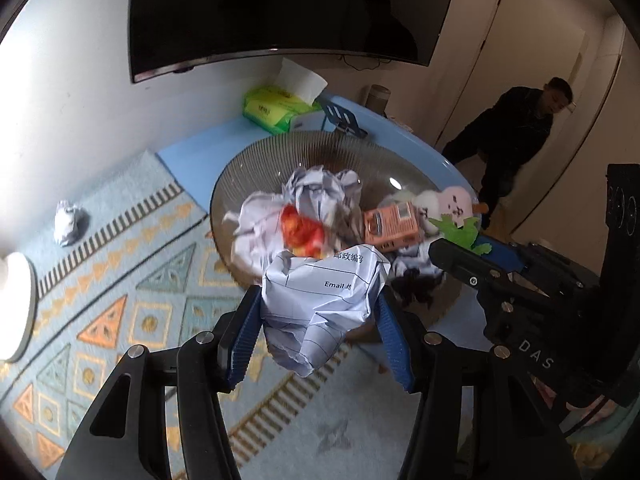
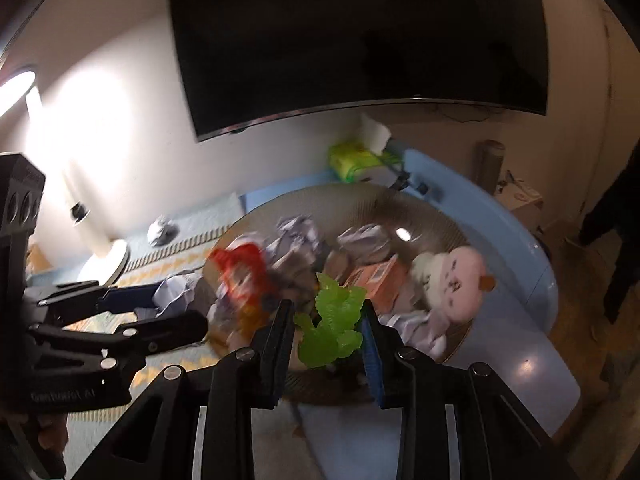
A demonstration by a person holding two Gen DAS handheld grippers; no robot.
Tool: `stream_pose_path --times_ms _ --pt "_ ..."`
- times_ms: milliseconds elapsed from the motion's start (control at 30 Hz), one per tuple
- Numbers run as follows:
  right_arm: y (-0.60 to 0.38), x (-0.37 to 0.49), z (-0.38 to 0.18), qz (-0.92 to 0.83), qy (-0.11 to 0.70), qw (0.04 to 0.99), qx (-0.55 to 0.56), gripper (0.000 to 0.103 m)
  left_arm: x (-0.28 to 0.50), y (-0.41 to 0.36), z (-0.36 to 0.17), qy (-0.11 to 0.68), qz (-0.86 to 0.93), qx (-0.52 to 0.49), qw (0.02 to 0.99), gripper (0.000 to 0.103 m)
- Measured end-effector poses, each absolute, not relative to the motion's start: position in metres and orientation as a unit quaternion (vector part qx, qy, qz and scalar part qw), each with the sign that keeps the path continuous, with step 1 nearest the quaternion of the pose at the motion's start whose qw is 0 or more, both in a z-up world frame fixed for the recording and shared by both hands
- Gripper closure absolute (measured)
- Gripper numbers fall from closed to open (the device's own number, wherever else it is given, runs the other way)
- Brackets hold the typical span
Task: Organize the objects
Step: 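Carry the paper ball and green plush over the brown bowl and release both, then move the right tool to the last paper ball by the lamp and grasp it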
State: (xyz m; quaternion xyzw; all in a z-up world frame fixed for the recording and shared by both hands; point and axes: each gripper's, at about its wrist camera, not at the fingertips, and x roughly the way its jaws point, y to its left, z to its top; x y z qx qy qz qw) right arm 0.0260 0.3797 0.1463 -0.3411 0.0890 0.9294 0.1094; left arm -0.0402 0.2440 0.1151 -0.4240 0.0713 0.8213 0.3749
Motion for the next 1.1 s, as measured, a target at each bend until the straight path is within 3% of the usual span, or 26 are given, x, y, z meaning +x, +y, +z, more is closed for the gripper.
stream_pose_path --times_ms 267,300,333,433,567,933,1100 --pt "0.41 -0.015 0.162 0.926 0.046 0.185 -0.327 0.069 -0.078 0.285 0.124 0.061 0.85 -0.395 0.343 0.044" --pt "0.409 -0.019 0.162 0.926 0.032 0.181 -0.331 0.055 -0.078 0.286 0.124 0.059 0.85 -0.392 0.346 0.031" --pt "0.407 -0.019 0.163 0.925 0.019 0.178 -0.335 0.043 -0.078 0.284 0.125 0.053 0.85 -0.39 0.352 0.027" --pt "0.4 -0.01 0.163 0.928 -0.002 0.19 -0.322 0.022 -0.078 0.268 0.13 0.028 0.846 -0.386 0.366 0.014" --pt "0.388 0.007 0.158 0.931 -0.002 0.171 -0.323 0.021 -0.073 0.233 0.142 -0.008 0.856 -0.378 0.352 0.003" --pt "0.269 0.011 0.18 0.946 -0.058 0.015 -0.317 0.021 -0.046 0.086 0.169 -0.151 0.9 -0.334 0.235 0.001" --pt "0.225 -0.027 0.186 0.948 -0.018 -0.039 -0.315 0.021 -0.023 0.031 0.14 -0.119 0.917 -0.349 0.154 0.001"
